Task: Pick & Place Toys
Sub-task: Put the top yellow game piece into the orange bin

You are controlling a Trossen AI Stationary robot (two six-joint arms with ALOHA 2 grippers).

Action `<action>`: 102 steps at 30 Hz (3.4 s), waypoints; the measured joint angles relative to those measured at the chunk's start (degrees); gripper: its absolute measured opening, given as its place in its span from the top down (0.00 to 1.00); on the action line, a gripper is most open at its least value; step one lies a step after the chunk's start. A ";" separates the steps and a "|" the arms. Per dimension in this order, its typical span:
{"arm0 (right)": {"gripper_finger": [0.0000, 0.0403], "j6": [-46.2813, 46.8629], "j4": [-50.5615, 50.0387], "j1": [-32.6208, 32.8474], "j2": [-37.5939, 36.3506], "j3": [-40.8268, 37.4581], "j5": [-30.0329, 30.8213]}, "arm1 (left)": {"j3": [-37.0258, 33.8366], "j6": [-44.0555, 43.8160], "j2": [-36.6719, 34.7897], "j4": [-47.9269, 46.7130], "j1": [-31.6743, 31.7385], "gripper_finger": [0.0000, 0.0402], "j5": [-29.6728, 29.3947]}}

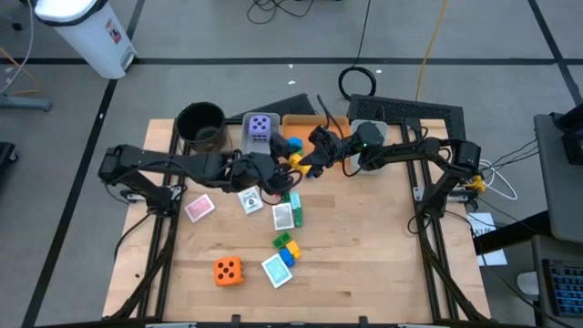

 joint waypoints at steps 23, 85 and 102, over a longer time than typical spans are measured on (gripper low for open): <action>0.68 1.33 0.05 -0.04 0.08 -0.02 0.03 | 0.00 0.51 -0.11 -0.10 -0.76 0.59 -2.79; 0.41 -9.46 1.46 -18.14 -0.04 0.00 -6.32 | -0.02 -29.33 -0.22 -5.04 15.96 0.62 23.13; 0.42 -11.48 -0.56 -21.04 0.06 0.00 0.02 | -0.02 -39.35 -0.28 -5.24 27.83 0.65 30.37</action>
